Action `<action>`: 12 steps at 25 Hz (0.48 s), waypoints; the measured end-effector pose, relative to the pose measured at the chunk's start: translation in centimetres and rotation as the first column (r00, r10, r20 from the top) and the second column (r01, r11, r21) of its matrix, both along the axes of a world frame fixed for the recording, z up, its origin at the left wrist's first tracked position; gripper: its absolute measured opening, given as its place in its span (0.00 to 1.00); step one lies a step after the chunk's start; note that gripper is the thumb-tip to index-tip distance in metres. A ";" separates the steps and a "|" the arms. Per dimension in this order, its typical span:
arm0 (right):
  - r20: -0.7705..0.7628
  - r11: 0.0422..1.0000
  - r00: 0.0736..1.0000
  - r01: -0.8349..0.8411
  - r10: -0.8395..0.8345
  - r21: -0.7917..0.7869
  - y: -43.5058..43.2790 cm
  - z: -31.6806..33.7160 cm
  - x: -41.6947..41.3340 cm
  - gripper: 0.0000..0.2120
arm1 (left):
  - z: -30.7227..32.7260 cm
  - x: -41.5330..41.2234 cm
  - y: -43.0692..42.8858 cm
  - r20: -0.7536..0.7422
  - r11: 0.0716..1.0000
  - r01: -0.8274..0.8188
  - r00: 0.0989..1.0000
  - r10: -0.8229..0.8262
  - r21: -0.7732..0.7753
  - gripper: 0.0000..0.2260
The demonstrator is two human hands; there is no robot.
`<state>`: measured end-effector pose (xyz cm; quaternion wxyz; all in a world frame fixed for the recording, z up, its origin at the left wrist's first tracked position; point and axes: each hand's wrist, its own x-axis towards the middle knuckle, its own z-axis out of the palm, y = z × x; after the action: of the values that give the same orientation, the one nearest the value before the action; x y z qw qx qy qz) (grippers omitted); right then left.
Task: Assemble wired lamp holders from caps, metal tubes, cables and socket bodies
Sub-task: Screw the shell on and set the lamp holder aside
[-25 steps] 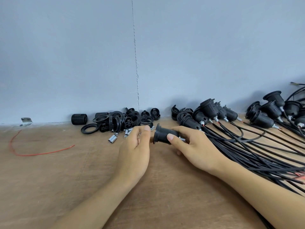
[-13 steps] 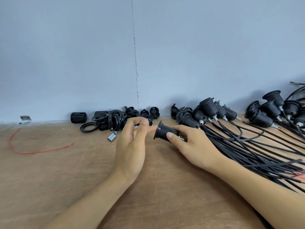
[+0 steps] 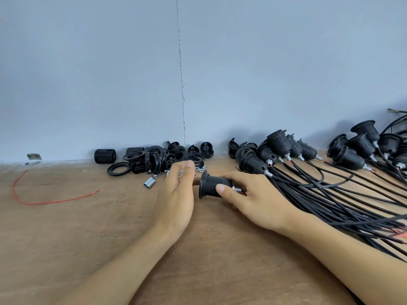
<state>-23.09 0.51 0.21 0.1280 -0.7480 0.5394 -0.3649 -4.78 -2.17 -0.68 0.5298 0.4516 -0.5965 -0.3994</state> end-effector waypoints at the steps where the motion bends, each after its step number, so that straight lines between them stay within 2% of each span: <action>1: -0.034 1.000 0.999 -0.029 0.028 -0.008 0.0 0.0 -0.1 0.12 | 0.2 0.0 0.1 -0.036 1.000 0.002 0.999 -0.003 -0.013 0.10; 3: -0.098 0.998 0.994 -0.058 0.056 -0.023 0.0 0.0 -0.2 0.13 | 0.5 -0.1 0.4 -0.089 0.997 -0.023 0.996 0.016 -0.077 0.10; 5: -0.113 1.000 0.994 -0.014 0.011 -0.025 -0.3 -0.1 -0.5 0.13 | 0.8 -0.2 0.8 -0.082 0.991 -0.029 0.996 0.018 -0.134 0.14; 9: 0.008 0.989 0.991 0.136 -0.136 -0.048 -0.9 -0.3 -1.4 0.11 | 0.6 -0.3 1.3 0.023 0.990 0.001 1.000 0.002 -0.144 0.13; 12: 0.056 0.991 0.991 0.121 -0.118 -0.050 -0.8 -0.2 -1.2 0.12 | 0.3 -0.5 1.1 0.119 0.995 0.014 0.993 -0.003 -0.096 0.14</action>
<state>-24.33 -0.29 -0.02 0.1004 -0.7074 0.5699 -0.4058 -5.26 -1.07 -0.34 0.5130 0.4457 -0.6476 -0.3447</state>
